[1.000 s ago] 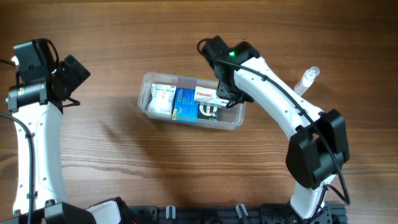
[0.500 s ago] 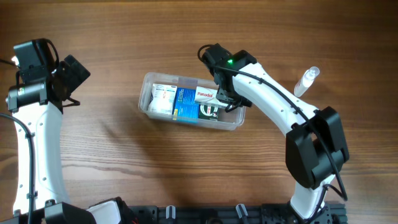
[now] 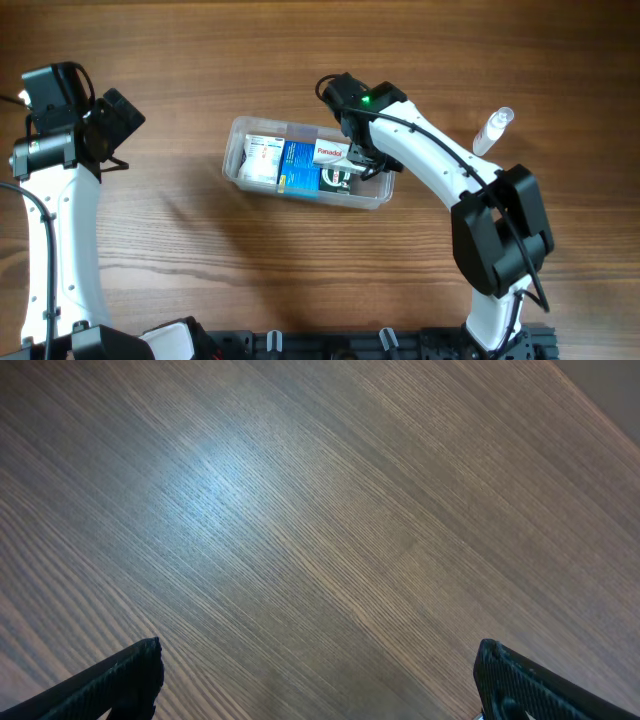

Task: Pack container
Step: 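Press the Panadol box down and open the right gripper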

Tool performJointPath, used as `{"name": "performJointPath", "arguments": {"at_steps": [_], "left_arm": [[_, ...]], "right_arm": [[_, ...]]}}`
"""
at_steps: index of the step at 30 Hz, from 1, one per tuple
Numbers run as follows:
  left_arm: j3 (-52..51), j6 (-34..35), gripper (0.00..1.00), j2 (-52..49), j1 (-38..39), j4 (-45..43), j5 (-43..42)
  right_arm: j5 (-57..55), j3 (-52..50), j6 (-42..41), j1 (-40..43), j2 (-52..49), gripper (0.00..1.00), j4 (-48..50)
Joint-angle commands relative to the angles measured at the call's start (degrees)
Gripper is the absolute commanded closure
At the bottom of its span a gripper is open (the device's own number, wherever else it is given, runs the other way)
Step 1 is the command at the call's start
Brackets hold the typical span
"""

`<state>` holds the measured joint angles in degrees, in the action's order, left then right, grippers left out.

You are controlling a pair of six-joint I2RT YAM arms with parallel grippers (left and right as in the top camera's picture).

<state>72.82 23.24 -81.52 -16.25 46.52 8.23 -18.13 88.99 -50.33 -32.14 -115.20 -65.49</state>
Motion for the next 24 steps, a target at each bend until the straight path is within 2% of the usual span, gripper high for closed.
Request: {"name": "performJointPath", "arguments": {"at_steps": [1,16,24], "left_arm": [[0.04,-0.28,0.0,0.5,-0.26,-0.09,-0.07],[0.04,-0.28,0.0,0.52,-0.26,-0.11,-0.07],[0.04,-0.28,0.0,0.52,-0.26,-0.11,-0.07]], "right_arm": [[-1.33,-0.52,-0.5,-0.13,-1.86,0.96,0.17],[-0.74,-0.52,1.99,-0.13,-3.67,0.96,2.23],[4.26,-0.52,4.9,-0.13,-3.67,0.96,5.14]]}}
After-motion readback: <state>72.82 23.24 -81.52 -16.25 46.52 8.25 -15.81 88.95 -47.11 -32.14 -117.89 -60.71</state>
